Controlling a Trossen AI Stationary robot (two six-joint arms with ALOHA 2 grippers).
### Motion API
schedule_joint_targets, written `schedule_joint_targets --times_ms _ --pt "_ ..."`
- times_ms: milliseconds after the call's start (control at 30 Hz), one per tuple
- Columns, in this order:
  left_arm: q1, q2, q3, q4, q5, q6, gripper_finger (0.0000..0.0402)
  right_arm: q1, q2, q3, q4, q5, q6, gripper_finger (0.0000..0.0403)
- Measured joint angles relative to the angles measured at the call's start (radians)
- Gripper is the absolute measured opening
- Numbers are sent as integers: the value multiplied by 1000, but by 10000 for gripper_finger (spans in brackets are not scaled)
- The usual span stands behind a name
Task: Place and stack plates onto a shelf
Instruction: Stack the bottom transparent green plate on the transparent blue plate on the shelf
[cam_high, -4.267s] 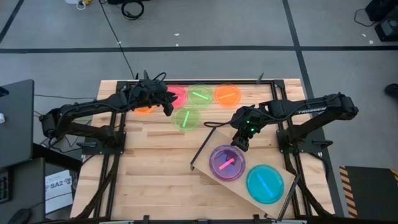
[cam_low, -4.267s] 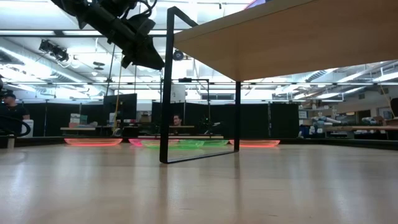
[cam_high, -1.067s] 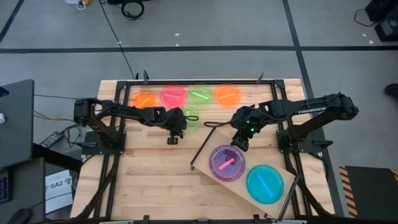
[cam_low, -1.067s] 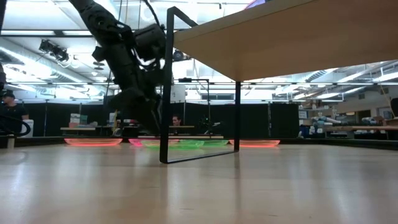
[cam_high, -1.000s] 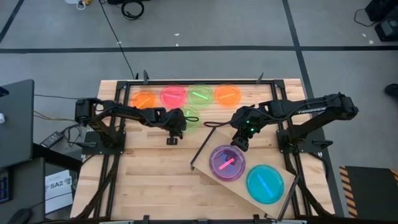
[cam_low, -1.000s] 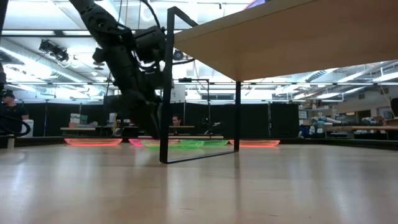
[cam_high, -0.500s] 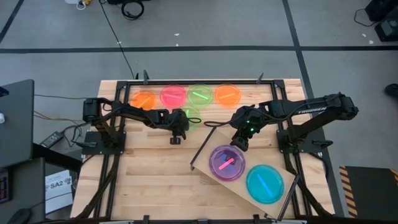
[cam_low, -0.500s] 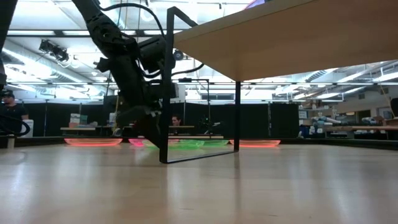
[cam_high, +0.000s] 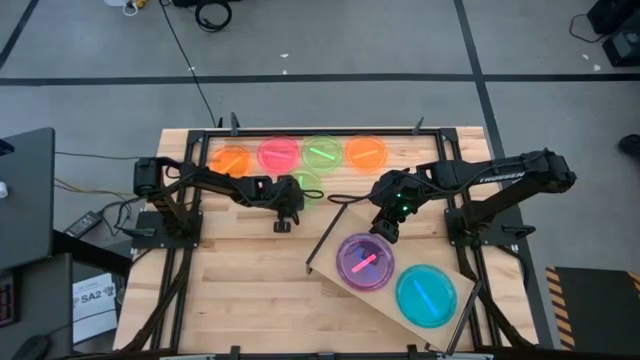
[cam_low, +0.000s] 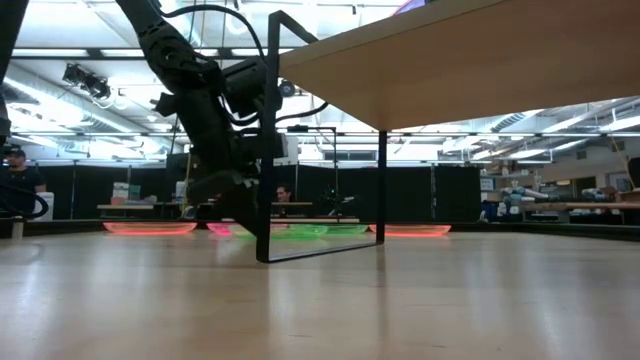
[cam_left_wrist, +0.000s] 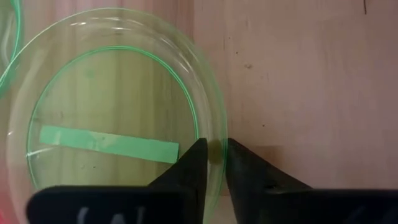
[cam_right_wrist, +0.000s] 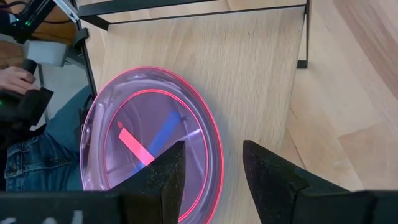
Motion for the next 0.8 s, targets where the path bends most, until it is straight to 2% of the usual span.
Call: schedule_joint_targets --times_ms 200,533,800 --pt "2 0 0 4 -12 -1 10 0 0 0 0 0 0 166" --pt "-20 -48 -2 -39 -45 -4 6 0 0 0 2 0 0 166" --pt "-53 -162 -2 -53 -46 -30 5 0 0 0 5 0 0 166"
